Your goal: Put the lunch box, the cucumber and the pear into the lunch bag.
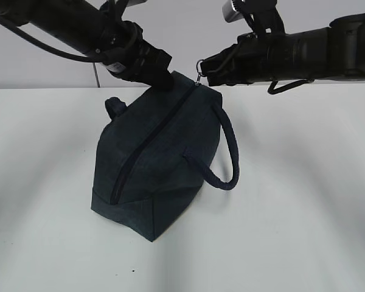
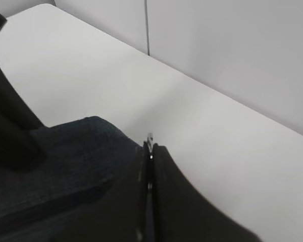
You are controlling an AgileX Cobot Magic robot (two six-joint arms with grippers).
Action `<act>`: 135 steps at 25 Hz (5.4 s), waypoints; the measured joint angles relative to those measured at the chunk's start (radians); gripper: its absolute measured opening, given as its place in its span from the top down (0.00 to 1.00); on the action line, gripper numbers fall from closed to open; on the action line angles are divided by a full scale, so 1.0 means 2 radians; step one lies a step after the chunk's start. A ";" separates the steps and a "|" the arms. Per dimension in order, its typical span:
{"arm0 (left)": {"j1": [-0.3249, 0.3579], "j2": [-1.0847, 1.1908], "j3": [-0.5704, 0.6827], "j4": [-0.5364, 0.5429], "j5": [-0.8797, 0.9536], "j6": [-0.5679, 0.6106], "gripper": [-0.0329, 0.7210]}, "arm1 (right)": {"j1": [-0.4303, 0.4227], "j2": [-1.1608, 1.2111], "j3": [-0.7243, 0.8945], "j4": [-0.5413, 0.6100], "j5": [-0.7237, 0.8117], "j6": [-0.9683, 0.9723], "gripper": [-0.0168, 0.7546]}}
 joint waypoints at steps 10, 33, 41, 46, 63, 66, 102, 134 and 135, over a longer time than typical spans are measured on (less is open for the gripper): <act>0.000 -0.008 -0.003 -0.011 0.025 0.000 0.93 | -0.026 0.005 0.000 0.000 0.002 -0.007 0.97; 0.000 -0.048 -0.001 -0.045 0.090 0.036 0.93 | -0.035 0.069 -0.006 0.009 0.021 -0.003 0.97; 0.000 -0.048 -0.001 -0.046 0.093 0.037 0.93 | -0.038 0.070 -0.006 0.009 0.044 0.013 0.96; 0.000 -0.049 -0.001 -0.046 0.096 0.038 0.93 | -0.041 0.075 -0.007 0.008 0.055 0.028 0.75; 0.000 -0.006 -0.001 -0.076 -0.013 0.038 0.93 | -0.061 0.007 -0.018 -0.021 0.056 0.079 0.51; 0.000 0.006 -0.001 -0.101 -0.046 0.038 0.93 | -0.061 -0.012 -0.018 -0.062 0.058 0.120 0.51; 0.000 -0.229 -0.003 0.280 0.177 -0.228 0.46 | -0.061 -0.333 -0.018 -0.785 0.325 0.828 0.50; -0.001 -0.804 0.357 0.321 0.216 -0.367 0.46 | -0.061 -0.897 0.300 -0.904 0.398 0.970 0.51; -0.001 -0.820 0.370 0.329 0.215 -0.367 0.46 | -0.061 -0.905 0.303 -0.904 0.393 0.968 0.51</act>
